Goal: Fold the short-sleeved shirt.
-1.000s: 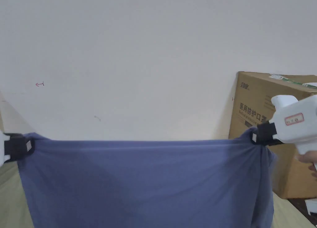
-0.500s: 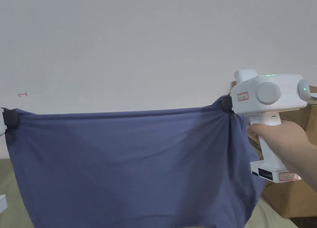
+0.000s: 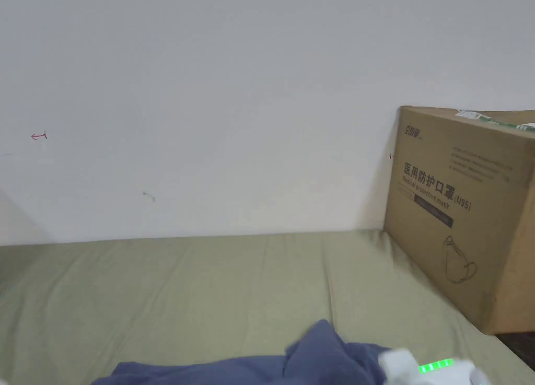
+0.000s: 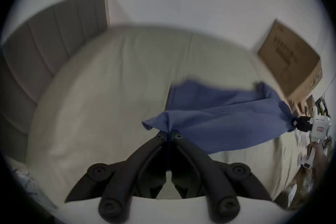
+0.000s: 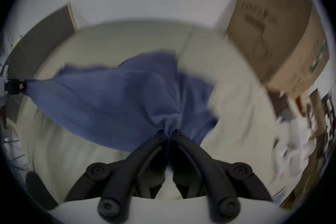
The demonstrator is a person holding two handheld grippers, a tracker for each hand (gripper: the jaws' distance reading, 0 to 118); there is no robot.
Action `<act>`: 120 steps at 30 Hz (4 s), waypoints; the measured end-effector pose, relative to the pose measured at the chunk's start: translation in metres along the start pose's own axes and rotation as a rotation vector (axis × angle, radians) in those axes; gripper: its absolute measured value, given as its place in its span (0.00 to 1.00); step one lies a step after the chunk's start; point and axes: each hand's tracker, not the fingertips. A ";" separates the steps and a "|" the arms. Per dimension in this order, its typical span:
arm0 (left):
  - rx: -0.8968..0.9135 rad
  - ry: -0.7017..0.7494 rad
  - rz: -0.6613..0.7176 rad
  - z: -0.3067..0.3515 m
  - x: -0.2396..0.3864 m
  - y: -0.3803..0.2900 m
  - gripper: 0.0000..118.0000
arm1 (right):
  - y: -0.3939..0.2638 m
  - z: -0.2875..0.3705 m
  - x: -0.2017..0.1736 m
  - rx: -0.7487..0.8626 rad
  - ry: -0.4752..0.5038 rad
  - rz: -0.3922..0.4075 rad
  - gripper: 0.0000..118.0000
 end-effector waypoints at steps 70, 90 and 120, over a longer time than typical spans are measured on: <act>0.001 -0.069 -0.289 -0.077 0.056 0.049 0.03 | -0.083 0.086 0.072 0.364 0.151 -0.431 0.03; 0.135 -0.057 -0.237 0.010 0.051 0.035 0.03 | 0.004 0.049 0.077 0.159 0.045 -0.315 0.00; 0.654 -0.102 -0.155 0.261 0.092 0.263 0.03 | 0.274 0.371 0.075 0.779 -0.091 -0.197 0.00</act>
